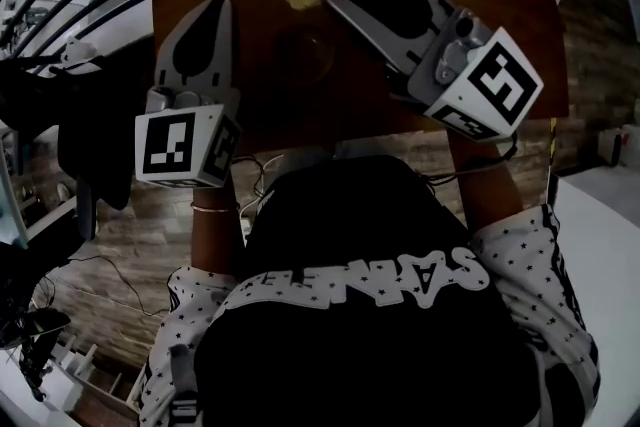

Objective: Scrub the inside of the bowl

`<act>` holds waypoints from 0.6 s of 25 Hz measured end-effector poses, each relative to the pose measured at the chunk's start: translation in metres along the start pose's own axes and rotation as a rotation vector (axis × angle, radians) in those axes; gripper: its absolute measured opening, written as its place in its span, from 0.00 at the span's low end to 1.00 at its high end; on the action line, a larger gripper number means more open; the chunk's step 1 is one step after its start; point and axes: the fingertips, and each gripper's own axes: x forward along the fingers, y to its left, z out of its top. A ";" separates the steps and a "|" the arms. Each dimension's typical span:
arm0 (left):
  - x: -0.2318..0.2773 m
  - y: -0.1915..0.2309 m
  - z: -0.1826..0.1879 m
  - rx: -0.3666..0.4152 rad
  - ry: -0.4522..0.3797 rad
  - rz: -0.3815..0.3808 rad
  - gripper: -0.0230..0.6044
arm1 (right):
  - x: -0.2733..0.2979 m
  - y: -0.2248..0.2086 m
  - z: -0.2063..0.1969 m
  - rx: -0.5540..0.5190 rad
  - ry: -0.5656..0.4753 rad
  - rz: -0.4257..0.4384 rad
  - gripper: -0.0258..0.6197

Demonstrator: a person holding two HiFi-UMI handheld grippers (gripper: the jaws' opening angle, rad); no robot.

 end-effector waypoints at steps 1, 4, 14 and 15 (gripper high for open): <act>-0.001 0.000 0.005 0.004 -0.006 0.000 0.06 | 0.000 0.000 0.002 -0.004 -0.003 0.000 0.11; -0.006 -0.001 0.019 0.021 -0.037 -0.005 0.06 | 0.001 0.003 0.010 -0.015 -0.014 0.000 0.11; -0.013 -0.006 0.060 0.053 -0.103 -0.042 0.06 | 0.006 0.002 0.040 -0.061 -0.050 -0.006 0.11; -0.014 -0.005 0.063 0.057 -0.106 -0.040 0.06 | 0.007 0.003 0.042 -0.066 -0.055 -0.005 0.11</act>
